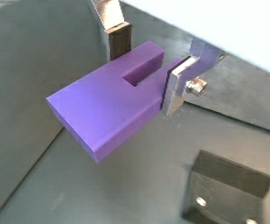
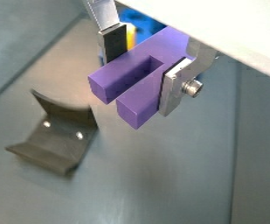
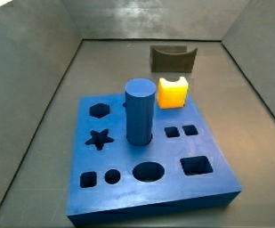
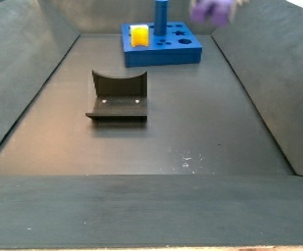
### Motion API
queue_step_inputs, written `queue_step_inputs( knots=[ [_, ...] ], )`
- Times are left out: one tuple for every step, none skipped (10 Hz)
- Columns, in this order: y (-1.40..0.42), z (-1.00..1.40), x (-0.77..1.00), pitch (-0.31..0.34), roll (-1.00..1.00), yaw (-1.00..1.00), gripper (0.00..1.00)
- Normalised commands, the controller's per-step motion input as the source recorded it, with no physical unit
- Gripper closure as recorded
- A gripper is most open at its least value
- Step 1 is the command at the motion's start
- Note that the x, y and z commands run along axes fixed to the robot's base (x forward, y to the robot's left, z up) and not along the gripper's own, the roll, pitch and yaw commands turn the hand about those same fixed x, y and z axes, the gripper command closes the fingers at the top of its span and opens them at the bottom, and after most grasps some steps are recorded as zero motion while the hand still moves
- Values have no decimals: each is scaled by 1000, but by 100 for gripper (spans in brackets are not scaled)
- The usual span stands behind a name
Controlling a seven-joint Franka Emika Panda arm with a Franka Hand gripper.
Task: Pick up the double-square object. Move up. Place the double-square object on the fixture. Regrasp the double-square object. Move to above the board. Insert the double-square object.
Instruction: Place the double-square object on the fixture.
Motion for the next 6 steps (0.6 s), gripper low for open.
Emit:
queue_step_inputs(
  knots=[
    [-658, 819, 1000, 259, -175, 1000, 100],
    [-540, 748, 1000, 302, -211, 1000, 100],
    [-465, 670, 1000, 324, -220, 902, 100],
    [-390, 566, 1000, 292, -165, 651, 100],
    [-296, 387, 1000, 248, -112, 374, 100],
    [-226, 275, 1000, 214, -83, 237, 100]
  ],
)
